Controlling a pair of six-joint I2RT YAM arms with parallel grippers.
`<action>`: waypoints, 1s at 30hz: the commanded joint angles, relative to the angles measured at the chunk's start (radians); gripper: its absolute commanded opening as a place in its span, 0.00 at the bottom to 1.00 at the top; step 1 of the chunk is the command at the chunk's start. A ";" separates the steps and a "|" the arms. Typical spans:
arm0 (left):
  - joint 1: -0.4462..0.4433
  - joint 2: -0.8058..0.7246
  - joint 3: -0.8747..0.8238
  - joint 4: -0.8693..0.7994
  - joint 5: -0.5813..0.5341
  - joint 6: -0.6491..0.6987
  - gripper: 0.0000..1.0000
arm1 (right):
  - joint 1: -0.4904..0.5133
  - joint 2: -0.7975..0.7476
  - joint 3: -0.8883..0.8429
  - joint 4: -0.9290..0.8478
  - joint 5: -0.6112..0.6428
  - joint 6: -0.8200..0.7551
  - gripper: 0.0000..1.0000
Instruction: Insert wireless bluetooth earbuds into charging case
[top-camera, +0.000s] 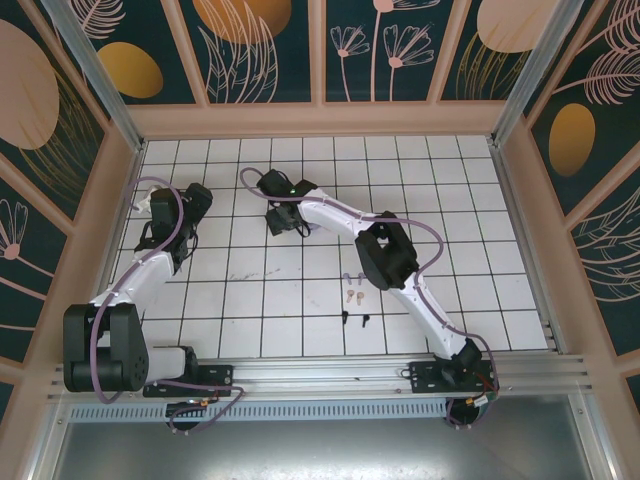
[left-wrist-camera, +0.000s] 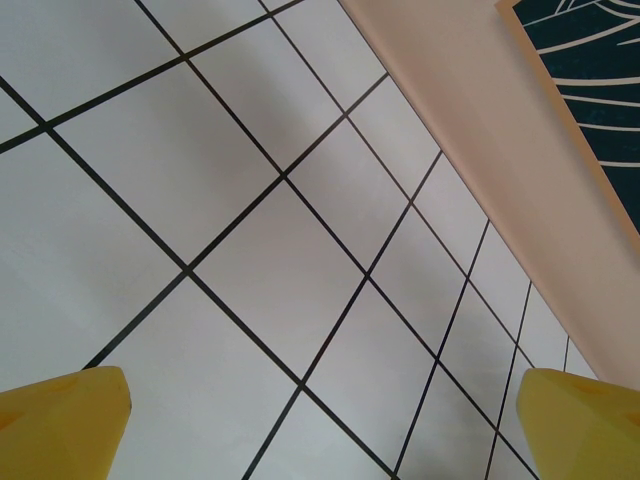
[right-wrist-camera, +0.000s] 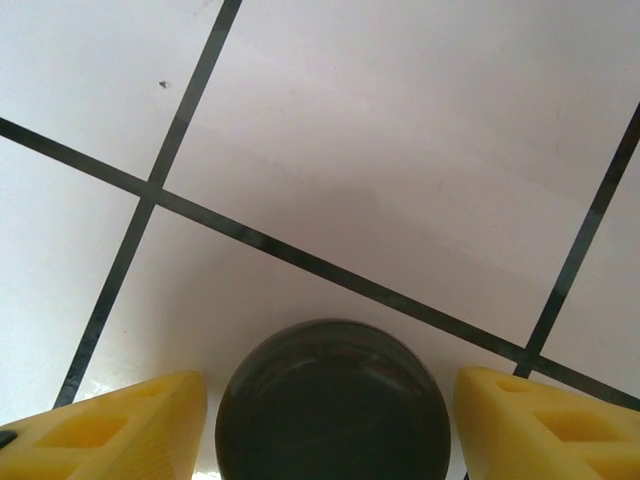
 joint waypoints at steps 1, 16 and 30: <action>-0.004 -0.018 0.003 0.003 0.013 0.012 0.99 | -0.005 0.042 -0.005 -0.018 0.015 -0.025 0.66; -0.004 -0.019 0.007 0.003 0.022 0.007 0.99 | -0.002 0.054 0.029 -0.034 0.013 -0.033 0.50; -0.004 -0.047 -0.011 0.038 0.164 -0.038 0.99 | -0.011 -0.065 0.083 -0.065 -0.044 0.111 0.42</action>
